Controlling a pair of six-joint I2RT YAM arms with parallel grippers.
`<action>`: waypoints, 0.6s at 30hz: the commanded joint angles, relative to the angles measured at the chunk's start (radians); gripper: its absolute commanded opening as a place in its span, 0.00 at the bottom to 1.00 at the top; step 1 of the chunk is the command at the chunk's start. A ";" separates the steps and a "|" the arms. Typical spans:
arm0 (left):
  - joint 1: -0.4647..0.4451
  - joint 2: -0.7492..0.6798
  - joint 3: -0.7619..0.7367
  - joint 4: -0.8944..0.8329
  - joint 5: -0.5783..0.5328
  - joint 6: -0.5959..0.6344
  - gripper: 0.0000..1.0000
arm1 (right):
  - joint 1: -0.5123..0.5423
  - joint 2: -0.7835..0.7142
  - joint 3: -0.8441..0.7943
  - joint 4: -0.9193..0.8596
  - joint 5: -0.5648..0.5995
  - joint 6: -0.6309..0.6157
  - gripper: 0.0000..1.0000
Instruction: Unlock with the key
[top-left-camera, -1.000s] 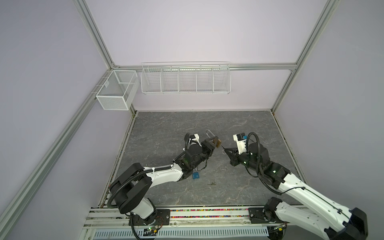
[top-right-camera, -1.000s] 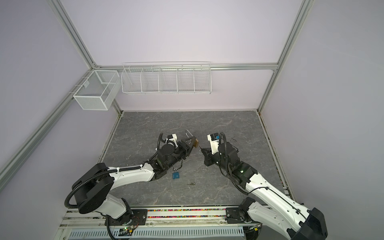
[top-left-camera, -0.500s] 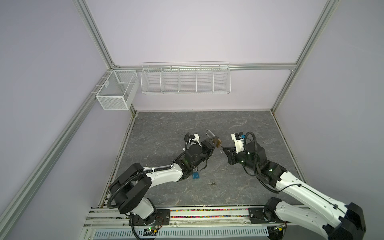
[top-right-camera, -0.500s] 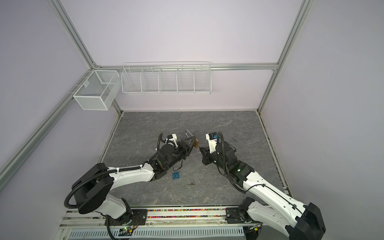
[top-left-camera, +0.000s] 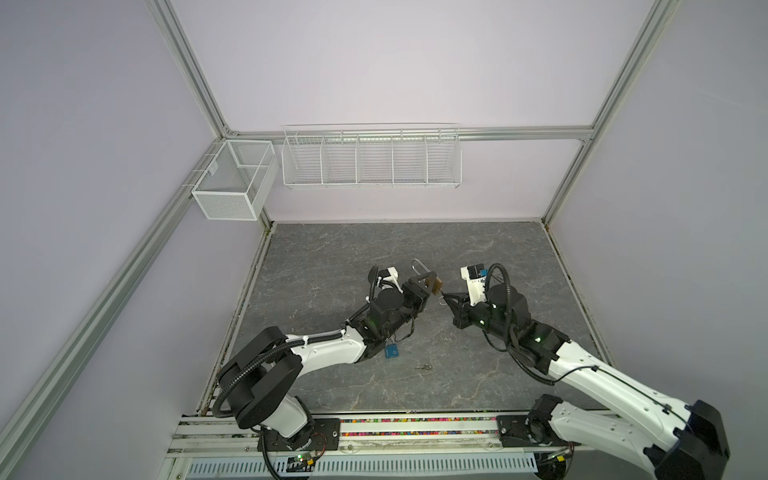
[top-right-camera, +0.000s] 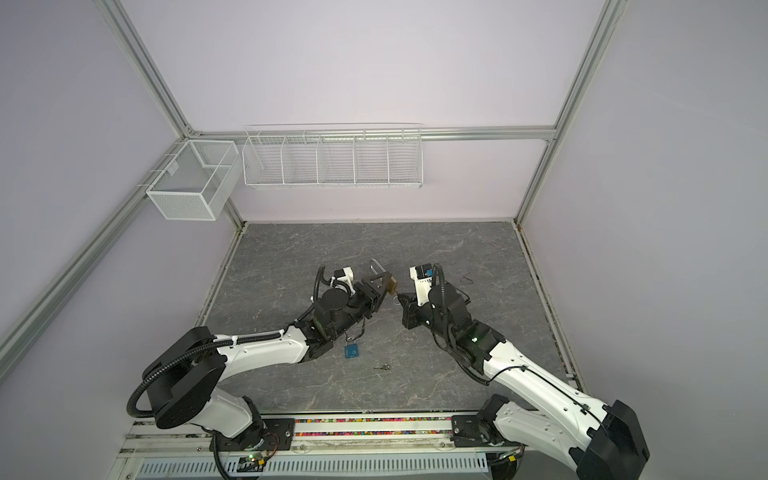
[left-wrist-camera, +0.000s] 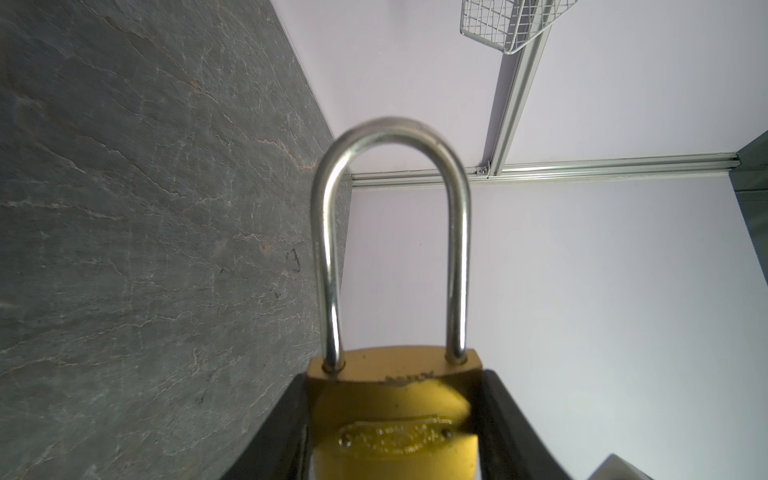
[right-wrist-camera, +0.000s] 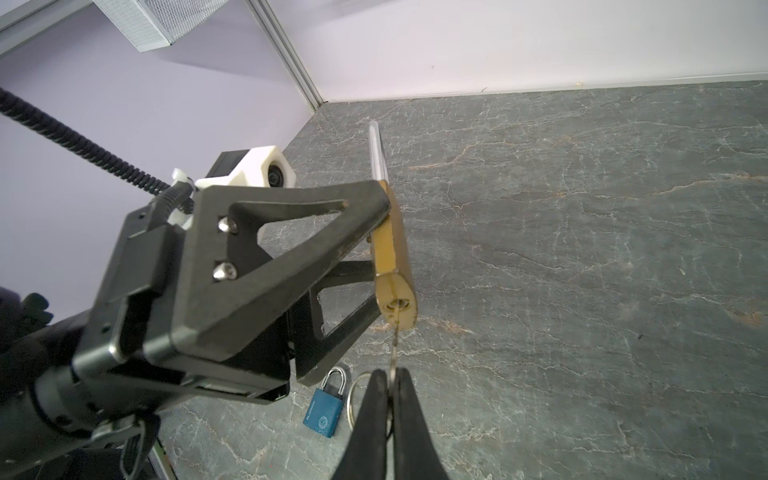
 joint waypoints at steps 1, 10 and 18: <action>-0.022 -0.027 0.038 0.093 -0.002 0.013 0.00 | 0.002 0.008 0.021 0.020 0.080 0.037 0.07; -0.042 -0.009 0.040 0.078 -0.014 0.032 0.00 | 0.004 -0.022 0.021 0.016 0.150 0.067 0.06; -0.050 -0.006 0.043 0.115 -0.011 0.026 0.00 | 0.007 0.027 0.022 0.062 0.109 0.111 0.06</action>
